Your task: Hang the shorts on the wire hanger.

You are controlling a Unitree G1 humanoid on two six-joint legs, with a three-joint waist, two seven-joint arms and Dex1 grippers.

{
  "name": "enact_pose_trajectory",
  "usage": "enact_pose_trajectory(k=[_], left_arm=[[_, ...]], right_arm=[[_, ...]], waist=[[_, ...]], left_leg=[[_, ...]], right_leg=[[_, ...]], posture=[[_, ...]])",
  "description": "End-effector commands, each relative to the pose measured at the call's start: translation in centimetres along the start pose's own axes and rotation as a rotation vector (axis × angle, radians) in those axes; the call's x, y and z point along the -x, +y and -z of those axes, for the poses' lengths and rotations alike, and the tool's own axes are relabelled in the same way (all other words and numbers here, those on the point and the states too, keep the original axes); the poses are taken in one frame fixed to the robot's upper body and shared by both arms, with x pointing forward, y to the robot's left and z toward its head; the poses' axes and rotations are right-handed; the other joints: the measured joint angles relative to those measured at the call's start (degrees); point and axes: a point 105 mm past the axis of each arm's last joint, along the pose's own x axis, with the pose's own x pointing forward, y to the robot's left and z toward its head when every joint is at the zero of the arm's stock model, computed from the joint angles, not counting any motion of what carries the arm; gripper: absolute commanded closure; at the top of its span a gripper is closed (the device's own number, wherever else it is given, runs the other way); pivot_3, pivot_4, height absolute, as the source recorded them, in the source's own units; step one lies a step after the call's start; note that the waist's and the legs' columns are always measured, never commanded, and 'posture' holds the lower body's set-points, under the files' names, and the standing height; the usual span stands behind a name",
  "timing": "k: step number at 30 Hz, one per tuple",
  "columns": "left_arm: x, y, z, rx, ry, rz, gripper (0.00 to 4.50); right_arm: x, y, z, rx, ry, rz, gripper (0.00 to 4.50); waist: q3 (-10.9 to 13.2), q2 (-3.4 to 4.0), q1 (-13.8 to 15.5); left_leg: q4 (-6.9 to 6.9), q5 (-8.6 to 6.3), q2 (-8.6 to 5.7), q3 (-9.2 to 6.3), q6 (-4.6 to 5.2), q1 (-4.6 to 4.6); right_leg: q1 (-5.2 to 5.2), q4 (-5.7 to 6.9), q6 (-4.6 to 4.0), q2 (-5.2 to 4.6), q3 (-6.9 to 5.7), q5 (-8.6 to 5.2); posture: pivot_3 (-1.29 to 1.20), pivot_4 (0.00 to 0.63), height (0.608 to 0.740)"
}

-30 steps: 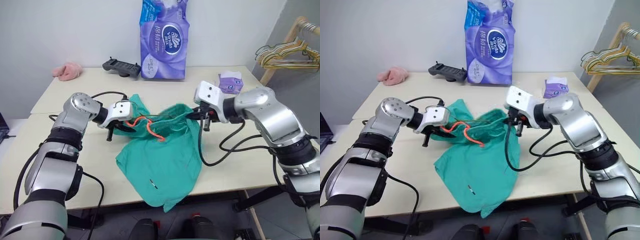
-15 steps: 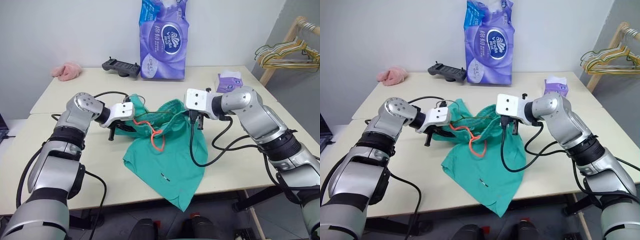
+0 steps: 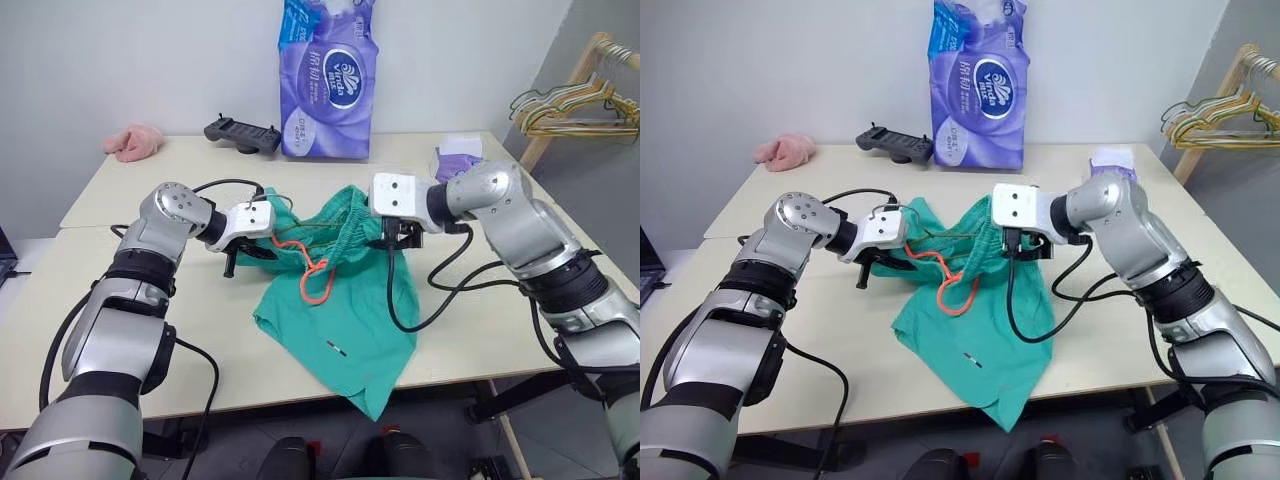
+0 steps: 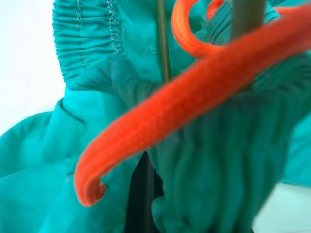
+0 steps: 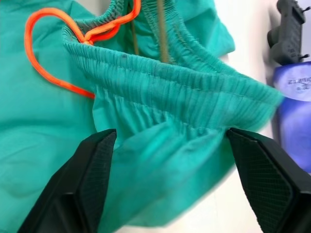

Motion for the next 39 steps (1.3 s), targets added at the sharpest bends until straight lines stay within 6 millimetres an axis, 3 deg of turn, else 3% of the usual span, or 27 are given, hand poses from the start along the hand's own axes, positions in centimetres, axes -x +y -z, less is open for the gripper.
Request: enact_pose_trajectory(k=[1, 5, 11, 18, 25, 31, 39], left_arm=[[0.6, 1.1, -1.2, -0.038, -0.023, -0.045, 4.50], [0.4, 1.1, -1.3, -0.039, -0.024, -0.049, 4.50], [0.3, 1.3, -1.5, -0.046, -0.024, -0.053, 4.50], [0.4, 1.3, -1.3, -0.050, -0.016, -0.050, 4.50], [0.6, 1.4, -1.4, -0.052, -0.014, -0.049, 4.50], [0.4, 1.4, -1.6, -0.057, -0.014, -0.042, 4.50], [-0.3, 1.4, -1.7, -0.091, 0.015, -0.039, 4.50]], right_arm=[[1.9, -1.4, -1.1, 0.042, 0.000, 0.052, 0.78], [2.9, -1.6, -0.1, 0.089, 0.080, 0.030, 0.78], [2.7, -0.7, 0.7, 0.047, 0.105, -0.022, 0.78], [2.9, 0.1, 5.9, -0.061, 0.219, -0.054, 0.78], [1.9, 0.6, 8.1, -0.095, 0.266, -0.085, 0.78], [-0.1, 1.2, 7.7, -0.048, 0.263, -0.166, 0.78], [-2.0, 1.3, 5.3, 0.002, 0.203, -0.237, 0.78]], waist=[[0.00, 0.00, -0.01], [0.03, 0.03, 0.03], [0.06, 0.08, -0.10], [0.06, 0.08, 0.21], [0.08, 0.11, -0.11], [0.11, 0.16, -0.19], [0.17, 0.25, -0.07]], left_leg=[[0.00, 0.00, 0.00, 0.00, 0.00, 0.00], [0.00, 0.00, -0.01, -0.01, 0.00, -0.01], [0.00, 0.00, 0.02, 0.01, 0.01, 0.01], [0.00, 0.00, -0.02, 0.00, 0.01, 0.00], [-0.01, 0.00, 0.03, 0.04, 0.00, 0.01], [-0.01, 0.00, 0.02, 0.04, 0.01, 0.02], [-0.01, 0.00, 0.00, 0.02, -0.01, 0.00]], right_leg=[[0.00, 0.00, 0.00, 0.00, 0.00, 0.00], [0.00, -0.01, 0.00, 0.00, 0.00, 0.00], [-0.01, -0.01, 0.00, 0.02, 0.01, 0.00], [0.02, -0.05, 0.00, -0.01, 0.00, 0.00], [-0.04, -0.03, -0.01, 0.03, 0.03, -0.01], [-0.03, -0.03, -0.01, 0.03, 0.04, -0.01], [-0.03, 0.00, -0.01, 0.02, 0.03, -0.01]], posture=[[0.09, 0.039, 0.740], [0.08, 0.047, 0.740], [0.09, 0.052, 0.740], [0.08, 0.053, 0.740], [0.09, 0.054, 0.740], [0.08, 0.054, 0.740], [0.09, 0.057, 0.740]])
